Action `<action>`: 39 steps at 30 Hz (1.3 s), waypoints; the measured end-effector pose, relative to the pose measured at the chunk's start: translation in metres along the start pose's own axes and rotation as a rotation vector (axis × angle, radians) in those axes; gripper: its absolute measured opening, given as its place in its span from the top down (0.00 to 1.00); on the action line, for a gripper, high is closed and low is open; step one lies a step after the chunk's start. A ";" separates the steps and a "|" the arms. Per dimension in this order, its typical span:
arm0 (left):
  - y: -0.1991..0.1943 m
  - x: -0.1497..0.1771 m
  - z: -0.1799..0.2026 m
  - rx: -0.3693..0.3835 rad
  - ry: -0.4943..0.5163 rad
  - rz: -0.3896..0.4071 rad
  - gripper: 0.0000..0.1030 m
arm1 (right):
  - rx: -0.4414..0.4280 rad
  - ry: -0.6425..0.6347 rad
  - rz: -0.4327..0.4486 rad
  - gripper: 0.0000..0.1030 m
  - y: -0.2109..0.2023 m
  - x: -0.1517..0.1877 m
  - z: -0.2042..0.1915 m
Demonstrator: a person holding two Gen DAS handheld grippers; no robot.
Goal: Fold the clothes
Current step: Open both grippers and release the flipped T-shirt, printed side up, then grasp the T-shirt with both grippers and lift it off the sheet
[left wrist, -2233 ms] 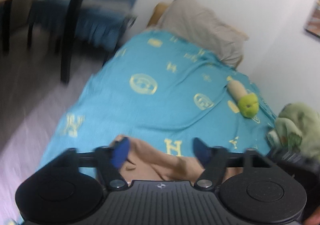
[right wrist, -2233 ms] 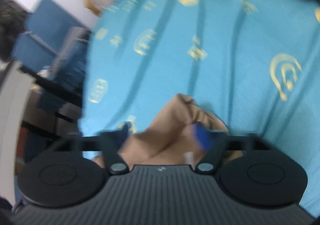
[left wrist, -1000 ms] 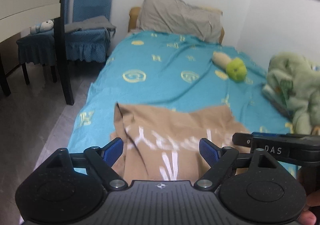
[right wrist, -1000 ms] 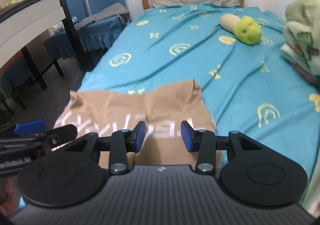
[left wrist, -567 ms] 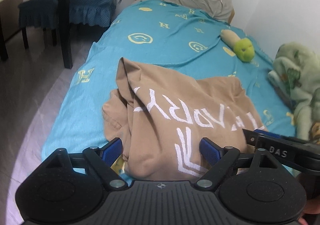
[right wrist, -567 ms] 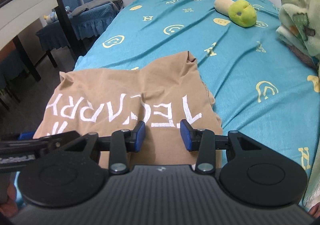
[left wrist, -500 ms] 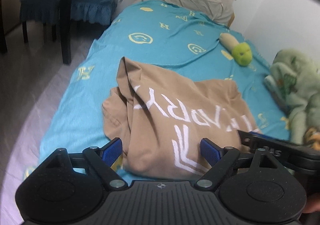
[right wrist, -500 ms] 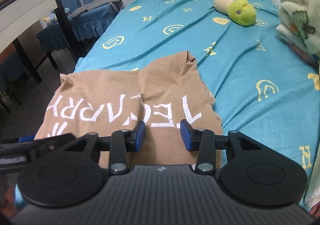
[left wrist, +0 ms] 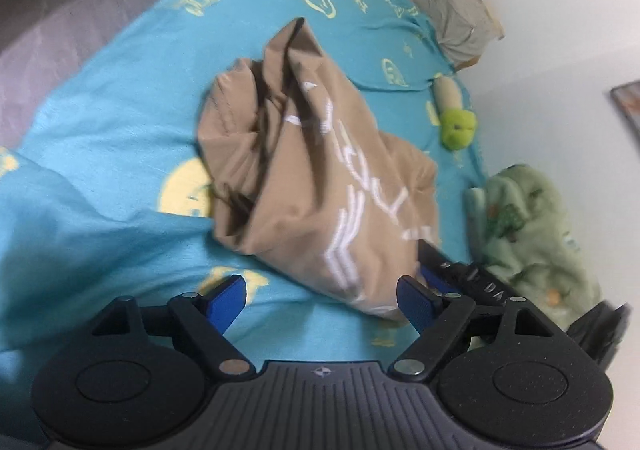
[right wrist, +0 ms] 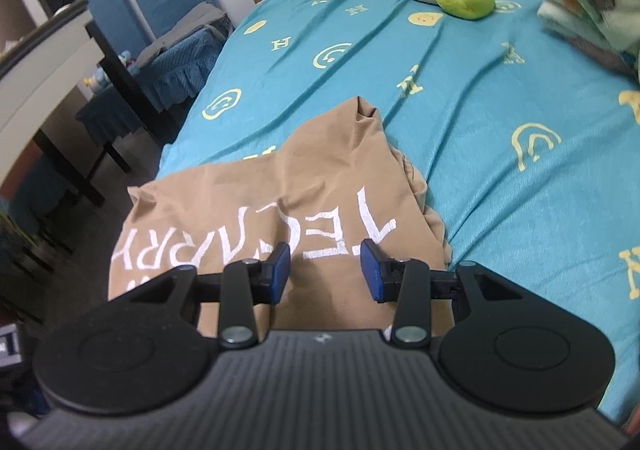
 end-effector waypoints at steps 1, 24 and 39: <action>0.003 -0.001 0.001 0.024 -0.014 -0.004 0.20 | -0.001 0.013 -0.001 0.60 0.000 0.000 0.001; 0.027 -0.025 -0.009 0.083 -0.200 0.124 0.47 | -0.035 0.192 0.021 0.58 -0.004 -0.010 0.007; 0.008 -0.032 0.013 0.169 -0.149 0.229 0.72 | -0.470 0.895 -0.277 0.04 -0.022 0.021 -0.042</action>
Point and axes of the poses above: each gripper's, at about its wrist camera, not at the fingertips, and y roughly the way its jaws point, z to its right, x to its underside, the point moved 10 cm from there along y, roughly the way its jaws point, and after that the axes turned 11 degrees about z, right-handed, at the moved point
